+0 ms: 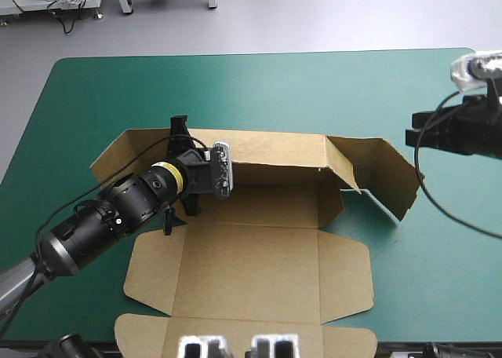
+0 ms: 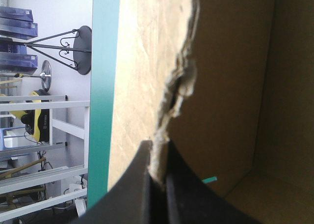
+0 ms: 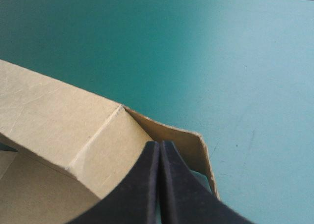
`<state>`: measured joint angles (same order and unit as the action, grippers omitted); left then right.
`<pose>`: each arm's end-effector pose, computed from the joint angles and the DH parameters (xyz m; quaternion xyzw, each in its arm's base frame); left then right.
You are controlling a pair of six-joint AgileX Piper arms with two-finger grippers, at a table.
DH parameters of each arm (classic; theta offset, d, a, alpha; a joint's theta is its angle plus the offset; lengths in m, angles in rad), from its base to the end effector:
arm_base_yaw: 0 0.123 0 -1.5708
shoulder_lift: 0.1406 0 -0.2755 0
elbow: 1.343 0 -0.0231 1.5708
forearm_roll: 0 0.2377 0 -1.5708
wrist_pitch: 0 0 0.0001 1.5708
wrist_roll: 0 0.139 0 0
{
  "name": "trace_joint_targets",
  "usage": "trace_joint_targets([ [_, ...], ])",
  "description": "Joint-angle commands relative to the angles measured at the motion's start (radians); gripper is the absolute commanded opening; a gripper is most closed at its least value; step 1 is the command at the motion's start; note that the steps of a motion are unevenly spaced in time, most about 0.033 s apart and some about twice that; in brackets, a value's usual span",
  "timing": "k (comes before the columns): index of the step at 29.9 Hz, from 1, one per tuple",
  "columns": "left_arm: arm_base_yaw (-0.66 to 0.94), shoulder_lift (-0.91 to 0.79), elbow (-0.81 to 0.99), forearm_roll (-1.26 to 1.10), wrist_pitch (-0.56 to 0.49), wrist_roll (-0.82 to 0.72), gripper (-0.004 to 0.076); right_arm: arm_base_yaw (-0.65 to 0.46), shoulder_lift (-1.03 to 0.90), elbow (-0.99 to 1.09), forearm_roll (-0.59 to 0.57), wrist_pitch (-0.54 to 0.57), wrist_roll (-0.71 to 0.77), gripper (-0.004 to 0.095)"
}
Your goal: Fold the box
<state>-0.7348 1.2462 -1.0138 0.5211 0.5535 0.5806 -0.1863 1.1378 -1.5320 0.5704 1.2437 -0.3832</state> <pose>0.2440 -0.1714 0.3024 0.6473 0.6067 0.1832 0.4235 0.2209 0.0307 0.4398 -0.1083 0.8759 0.1632 0.4410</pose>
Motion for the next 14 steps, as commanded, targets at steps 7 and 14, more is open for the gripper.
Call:
trace_joint_targets([
  [7,-0.001,-0.017,-0.016,-0.029,0.002,-0.020,-0.0010,0.002,0.297,-0.171,0.175,-0.020,-0.066,-0.0022],
  [14,-0.001,-0.015,-0.016,-0.029,0.002,-0.020,-0.0010,0.105,0.439,-0.178,0.096,-0.001,-0.084,-0.0022],
])
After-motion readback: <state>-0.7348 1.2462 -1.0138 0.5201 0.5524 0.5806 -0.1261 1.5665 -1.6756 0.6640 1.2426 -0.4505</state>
